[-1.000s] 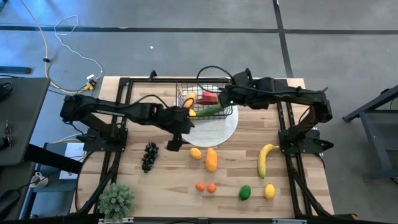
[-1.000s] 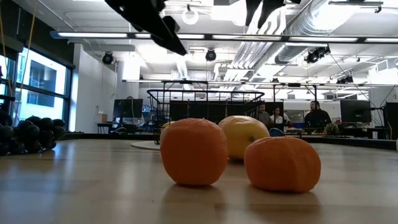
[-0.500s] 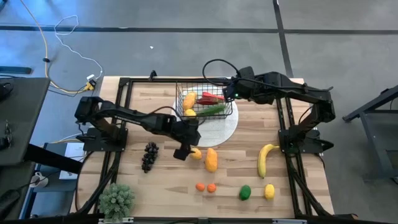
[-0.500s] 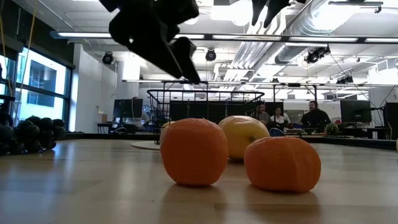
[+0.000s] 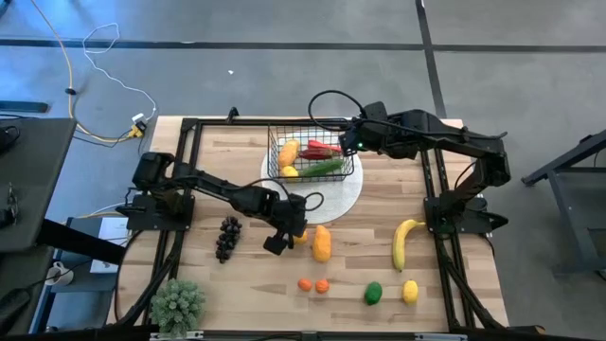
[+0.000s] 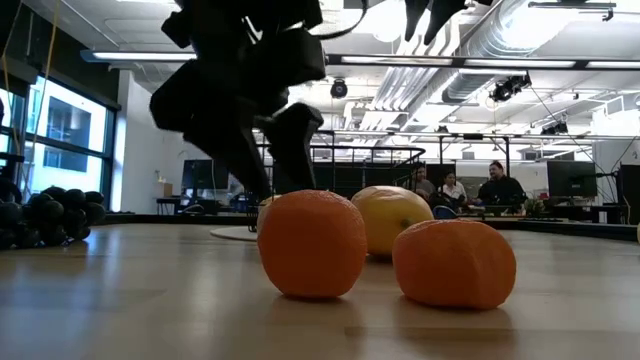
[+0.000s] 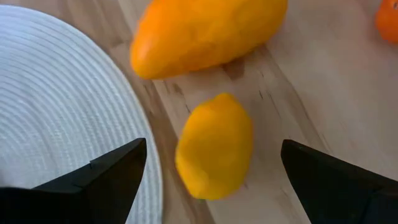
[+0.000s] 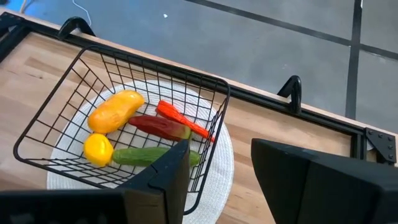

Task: Build produce basket
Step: Put the left yellow lemon into the black basket

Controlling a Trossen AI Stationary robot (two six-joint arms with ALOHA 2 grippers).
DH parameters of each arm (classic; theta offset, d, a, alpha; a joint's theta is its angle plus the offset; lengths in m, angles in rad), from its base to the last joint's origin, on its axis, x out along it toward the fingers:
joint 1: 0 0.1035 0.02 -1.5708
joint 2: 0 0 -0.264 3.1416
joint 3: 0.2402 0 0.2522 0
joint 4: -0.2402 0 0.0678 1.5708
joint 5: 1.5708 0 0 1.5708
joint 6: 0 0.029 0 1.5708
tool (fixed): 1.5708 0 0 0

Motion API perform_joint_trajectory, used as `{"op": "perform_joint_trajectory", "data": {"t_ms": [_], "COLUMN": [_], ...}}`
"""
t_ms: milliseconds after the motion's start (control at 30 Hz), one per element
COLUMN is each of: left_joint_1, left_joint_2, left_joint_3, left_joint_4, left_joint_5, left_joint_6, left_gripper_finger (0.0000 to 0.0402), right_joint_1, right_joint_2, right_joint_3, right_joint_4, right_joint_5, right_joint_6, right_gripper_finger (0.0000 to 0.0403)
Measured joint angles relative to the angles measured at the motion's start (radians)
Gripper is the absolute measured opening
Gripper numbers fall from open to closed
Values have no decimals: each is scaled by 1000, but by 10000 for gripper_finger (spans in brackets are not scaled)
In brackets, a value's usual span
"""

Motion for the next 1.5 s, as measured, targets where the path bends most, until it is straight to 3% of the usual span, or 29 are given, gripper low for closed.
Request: {"op": "perform_joint_trajectory", "data": {"t_ms": [400, 800, 967, 1233, 1500], "left_joint_1": [-5, 1, 15, 57, 123], "left_joint_2": [57, 57, 57, 39, -69], "left_joint_3": [0, 0, 0, 0, 0], "left_joint_4": [19, 26, 18, 3, -9], "left_joint_5": [-1, 1, 48, 101, 102], "left_joint_6": [-35, -18, -29, -68, -93], "left_gripper_finger": [347, 186, 131, 122, 121], "right_joint_1": [0, 0, -7, -52, -123], "right_joint_2": [0, 1, 1, 0, -1], "right_joint_3": [0, 0, 0, 0, 0], "right_joint_4": [-4, -13, -23, -39, -40], "right_joint_5": [-12, -16, -16, -16, -33], "right_joint_6": [0, -1, -10, -60, -136], "right_gripper_finger": [154, 154, 154, 154, 154]}}
